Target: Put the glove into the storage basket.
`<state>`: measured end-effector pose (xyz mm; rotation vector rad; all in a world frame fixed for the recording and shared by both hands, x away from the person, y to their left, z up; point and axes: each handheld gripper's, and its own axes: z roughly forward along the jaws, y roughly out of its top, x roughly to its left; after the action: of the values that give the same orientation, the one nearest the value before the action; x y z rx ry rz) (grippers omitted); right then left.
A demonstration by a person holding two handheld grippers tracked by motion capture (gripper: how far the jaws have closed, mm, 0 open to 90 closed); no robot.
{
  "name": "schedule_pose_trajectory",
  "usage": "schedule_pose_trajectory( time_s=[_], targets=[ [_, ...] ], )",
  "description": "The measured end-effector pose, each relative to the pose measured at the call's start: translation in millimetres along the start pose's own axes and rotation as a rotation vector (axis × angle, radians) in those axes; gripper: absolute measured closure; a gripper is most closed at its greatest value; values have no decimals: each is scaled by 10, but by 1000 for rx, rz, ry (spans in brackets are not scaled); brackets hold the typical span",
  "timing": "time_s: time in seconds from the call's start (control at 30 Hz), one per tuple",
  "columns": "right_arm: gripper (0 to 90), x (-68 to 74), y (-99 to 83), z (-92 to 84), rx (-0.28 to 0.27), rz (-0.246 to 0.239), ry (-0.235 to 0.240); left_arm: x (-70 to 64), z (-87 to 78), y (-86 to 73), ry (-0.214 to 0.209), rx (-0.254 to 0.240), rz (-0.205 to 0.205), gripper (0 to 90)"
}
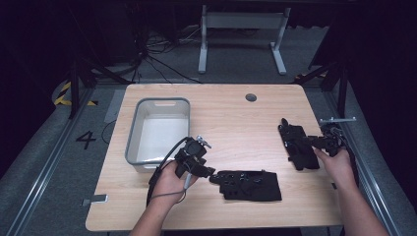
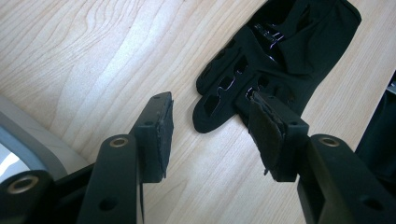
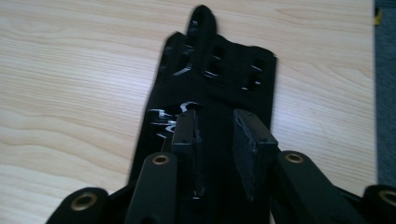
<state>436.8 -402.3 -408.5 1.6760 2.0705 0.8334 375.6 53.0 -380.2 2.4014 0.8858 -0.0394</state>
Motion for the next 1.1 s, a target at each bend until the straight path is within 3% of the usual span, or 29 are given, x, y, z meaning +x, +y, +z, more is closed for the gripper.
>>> schedule_pose_trajectory(
  time_s=[0.27,0.3,0.33,0.47,0.7,0.83,0.97,1.1],
  targets=[
    [692,-88,-73,109,56,-3,-88,-2,17,-13,-5,10,-6,495],
    [692,-88,-73,109,56,-3,-88,-8,15,-11,-3,10,-4,495],
    [684,-127,-89,117,71,26,-85,-11,15,-10,-6,9,-1,493],
    [663,-169,-134,170,115,38,-82,-10,15,-5,-8,9,-1,492],
    [653,-195,-156,192,124,50,-60,-21,27,6,-10,13,3,491],
    [708,-189,-158,192,122,54,-50,-20,29,6,-10,16,1,491],
    [825,-138,-141,195,135,45,-50,-25,33,8,-12,16,4,489],
    [843,-101,-122,147,117,21,-43,-26,37,7,-9,18,1,489]
  ],
)
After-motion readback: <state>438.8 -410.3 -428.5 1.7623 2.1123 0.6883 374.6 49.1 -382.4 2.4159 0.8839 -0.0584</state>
